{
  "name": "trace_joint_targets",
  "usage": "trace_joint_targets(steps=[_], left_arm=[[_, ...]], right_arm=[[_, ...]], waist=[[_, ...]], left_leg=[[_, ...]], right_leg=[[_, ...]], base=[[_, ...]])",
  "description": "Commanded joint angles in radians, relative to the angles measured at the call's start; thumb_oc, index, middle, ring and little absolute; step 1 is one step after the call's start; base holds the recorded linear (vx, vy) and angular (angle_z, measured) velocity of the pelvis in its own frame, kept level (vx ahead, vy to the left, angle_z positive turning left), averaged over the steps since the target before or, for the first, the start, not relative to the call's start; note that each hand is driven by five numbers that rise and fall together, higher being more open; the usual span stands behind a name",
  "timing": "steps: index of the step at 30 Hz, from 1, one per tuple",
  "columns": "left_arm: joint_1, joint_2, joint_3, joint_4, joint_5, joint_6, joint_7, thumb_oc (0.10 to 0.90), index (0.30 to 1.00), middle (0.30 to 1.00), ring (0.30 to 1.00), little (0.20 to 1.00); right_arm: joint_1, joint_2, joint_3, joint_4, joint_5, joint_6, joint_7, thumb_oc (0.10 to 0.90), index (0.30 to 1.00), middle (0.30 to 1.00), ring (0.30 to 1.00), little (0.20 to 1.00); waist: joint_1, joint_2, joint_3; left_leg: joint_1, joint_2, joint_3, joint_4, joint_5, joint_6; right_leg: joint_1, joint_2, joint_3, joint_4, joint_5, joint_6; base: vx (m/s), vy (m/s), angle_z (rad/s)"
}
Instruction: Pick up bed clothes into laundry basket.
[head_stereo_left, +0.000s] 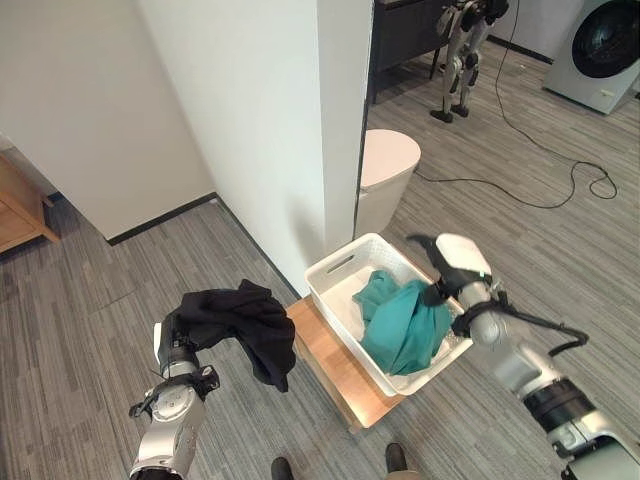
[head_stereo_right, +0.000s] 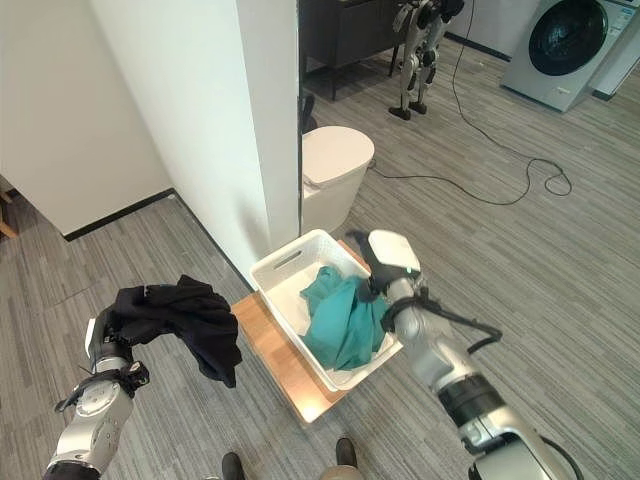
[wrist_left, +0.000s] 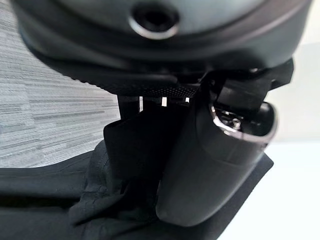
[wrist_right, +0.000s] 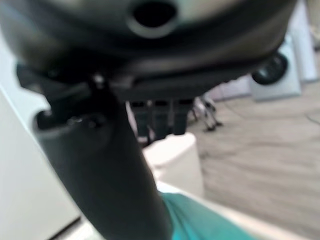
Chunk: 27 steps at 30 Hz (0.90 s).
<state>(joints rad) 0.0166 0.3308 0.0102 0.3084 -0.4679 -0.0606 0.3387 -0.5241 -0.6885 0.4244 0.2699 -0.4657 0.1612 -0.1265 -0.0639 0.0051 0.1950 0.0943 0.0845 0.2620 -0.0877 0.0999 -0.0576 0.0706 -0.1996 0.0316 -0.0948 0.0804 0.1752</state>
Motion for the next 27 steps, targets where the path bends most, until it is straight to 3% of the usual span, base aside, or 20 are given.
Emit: trace_joint_targets(steps=[1,7,14,18,27], left_arm=[[-0.14,0.138,0.046,-0.062,0.029,-0.118,0.011,0.4,0.3,0.3,0.3,0.3],[-0.131,0.159,0.071,-0.095,0.037,-0.123,0.008,0.4,0.3,0.3,0.3,0.3],[-0.112,0.164,0.082,-0.114,0.042,-0.111,0.004,0.4,0.3,0.3,0.3,0.3],[-0.113,0.165,0.072,-0.121,0.037,-0.113,-0.014,0.4,0.3,0.3,0.3,0.3],[-0.123,0.14,0.031,-0.145,0.037,-0.114,-0.053,0.4,0.3,0.3,0.3,0.3]], right_arm=[[-0.286,-0.064,-0.013,-0.027,-0.011,-0.017,-0.114,0.8,0.9,0.9,0.9,0.9],[-0.334,-0.171,-0.087,-0.094,0.017,-0.002,-0.146,0.8,0.9,0.9,0.9,0.9],[-0.211,-0.171,-0.156,-0.152,0.029,-0.006,-0.131,0.8,0.9,0.9,0.9,0.9],[-0.229,-0.186,-0.094,-0.128,0.025,-0.028,-0.082,0.8,0.9,0.9,0.9,0.9],[-0.255,-0.134,0.076,-0.083,0.041,-0.073,0.051,0.8,0.9,0.9,0.9,0.9]], waist=[[0.038,-0.088,-0.072],[0.023,-0.098,-0.086],[0.006,-0.094,-0.098],[0.008,-0.097,-0.1],[0.032,-0.12,-0.074]], left_leg=[[0.022,0.025,-0.011,0.0,-0.149,-0.051],[0.021,0.029,-0.007,0.0,-0.149,-0.052],[0.027,0.034,0.001,0.0,-0.152,-0.049],[0.032,0.037,0.008,0.0,-0.15,-0.051],[0.023,0.046,-0.007,0.0,-0.141,-0.059]], right_leg=[[-0.007,0.001,-0.064,0.007,-0.025,-0.038],[-0.008,0.008,-0.054,0.007,-0.02,-0.038],[-0.009,0.014,-0.042,0.007,-0.019,-0.038],[-0.011,0.02,-0.037,0.007,-0.019,-0.038],[-0.009,0.026,-0.059,0.007,-0.028,-0.043]], base=[[0.0,0.0,0.0],[-0.01,-0.003,0.0],[0.0,-0.003,-0.02],[0.0,-0.001,-0.07],[0.0,-0.011,-0.01]])
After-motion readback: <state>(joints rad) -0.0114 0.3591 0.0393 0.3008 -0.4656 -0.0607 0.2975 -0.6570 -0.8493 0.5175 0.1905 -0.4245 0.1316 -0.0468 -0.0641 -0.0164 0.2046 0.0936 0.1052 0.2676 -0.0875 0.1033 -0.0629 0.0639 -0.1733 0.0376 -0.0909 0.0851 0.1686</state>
